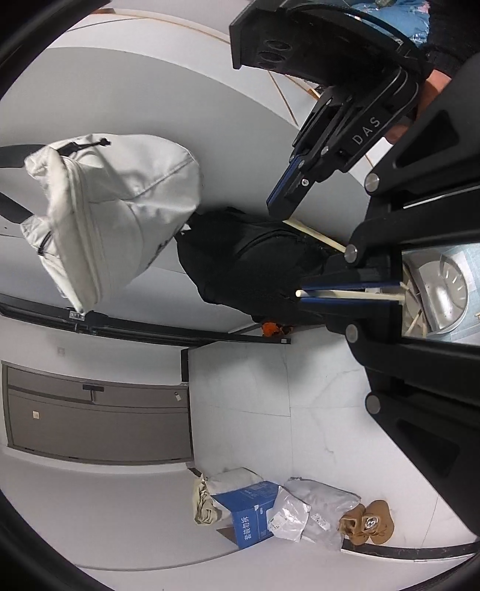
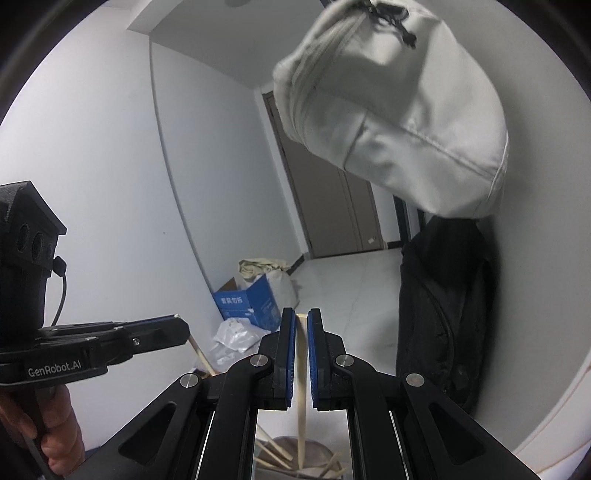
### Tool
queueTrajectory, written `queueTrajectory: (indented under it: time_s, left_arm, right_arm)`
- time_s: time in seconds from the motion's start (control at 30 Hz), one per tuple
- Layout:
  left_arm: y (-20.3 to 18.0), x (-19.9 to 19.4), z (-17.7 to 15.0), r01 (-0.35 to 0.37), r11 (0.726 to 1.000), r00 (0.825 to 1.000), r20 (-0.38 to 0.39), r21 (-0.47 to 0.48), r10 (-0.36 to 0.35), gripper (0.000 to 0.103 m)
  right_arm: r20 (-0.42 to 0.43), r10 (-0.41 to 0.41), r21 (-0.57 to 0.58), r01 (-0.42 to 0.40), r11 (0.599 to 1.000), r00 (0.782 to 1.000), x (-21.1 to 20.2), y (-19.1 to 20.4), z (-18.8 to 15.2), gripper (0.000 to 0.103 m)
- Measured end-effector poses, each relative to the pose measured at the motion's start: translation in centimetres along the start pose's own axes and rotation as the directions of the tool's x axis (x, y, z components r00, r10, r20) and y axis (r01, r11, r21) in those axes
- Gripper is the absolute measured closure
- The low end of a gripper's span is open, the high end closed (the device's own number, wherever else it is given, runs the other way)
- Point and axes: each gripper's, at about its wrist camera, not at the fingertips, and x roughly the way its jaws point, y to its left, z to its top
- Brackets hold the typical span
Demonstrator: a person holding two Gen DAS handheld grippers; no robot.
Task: Organize utensils
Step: 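Open both tools to drop the chopsticks into the white holder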
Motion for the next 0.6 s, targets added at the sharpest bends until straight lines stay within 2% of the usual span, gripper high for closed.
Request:
queueTrajectory:
  time_s: [0.2, 0.6]
  left_arm:
    - [0.1, 1.7, -0.8, 0.021, 0.999, 0.999, -0.045, 0.025, -0.02, 0.103]
    - [0.7, 4.0, -2.3, 0.045, 0.999, 0.992, -0.117, 0.016, -0.043, 0.103]
  right_arm:
    - [-0.025, -0.004, -0.043, 0.003, 0.999, 1.0, 1.5, 0.0, -1.1, 0.097]
    - [-0.098, 0.006, -0.037, -0.01, 0.999, 0.995, 2.6, -1.0, -4.2, 0.097]
